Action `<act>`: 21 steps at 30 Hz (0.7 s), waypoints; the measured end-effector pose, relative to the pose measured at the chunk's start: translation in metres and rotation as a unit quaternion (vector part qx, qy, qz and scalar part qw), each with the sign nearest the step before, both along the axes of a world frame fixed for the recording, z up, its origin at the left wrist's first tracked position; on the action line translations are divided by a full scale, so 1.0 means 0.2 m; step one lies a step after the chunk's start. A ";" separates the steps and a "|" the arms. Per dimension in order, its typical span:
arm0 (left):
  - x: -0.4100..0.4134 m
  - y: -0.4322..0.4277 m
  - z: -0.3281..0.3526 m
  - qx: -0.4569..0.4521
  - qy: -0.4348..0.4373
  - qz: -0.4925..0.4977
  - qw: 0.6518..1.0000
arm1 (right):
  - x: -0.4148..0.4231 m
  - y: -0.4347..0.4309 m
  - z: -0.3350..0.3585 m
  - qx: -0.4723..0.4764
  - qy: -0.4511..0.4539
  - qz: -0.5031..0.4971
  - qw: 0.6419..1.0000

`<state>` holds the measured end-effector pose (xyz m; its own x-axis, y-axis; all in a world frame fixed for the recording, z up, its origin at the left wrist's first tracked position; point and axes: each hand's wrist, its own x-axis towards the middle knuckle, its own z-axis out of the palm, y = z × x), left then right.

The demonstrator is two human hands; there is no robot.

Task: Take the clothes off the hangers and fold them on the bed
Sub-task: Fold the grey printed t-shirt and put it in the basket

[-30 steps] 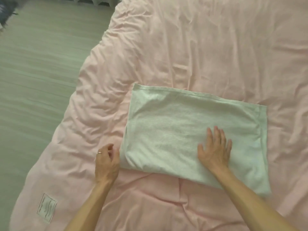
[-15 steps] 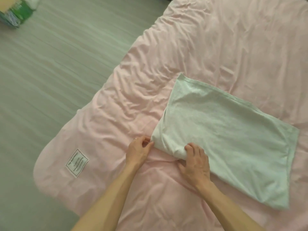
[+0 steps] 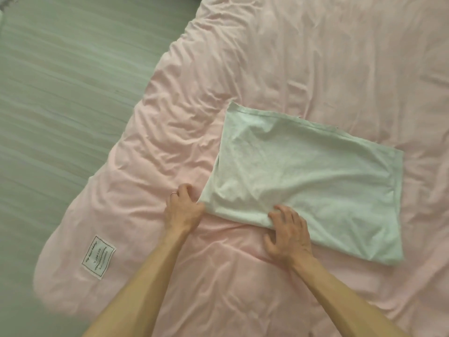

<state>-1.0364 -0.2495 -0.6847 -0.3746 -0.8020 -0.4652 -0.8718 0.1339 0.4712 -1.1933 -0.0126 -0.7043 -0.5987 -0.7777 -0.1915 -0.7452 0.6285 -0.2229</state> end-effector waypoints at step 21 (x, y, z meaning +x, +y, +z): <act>-0.55 0.64 -0.11 -0.164 -0.111 -0.296 0.934 | -0.52 1.25 -0.06 -0.139 -0.077 -0.469 0.869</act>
<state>-1.1463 -0.1212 -0.7070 -0.7219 -0.5976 -0.3490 -0.6701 0.7295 0.1369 -1.2968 0.2365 -0.7169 -0.9780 0.0094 -0.2086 0.1179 0.8495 -0.5142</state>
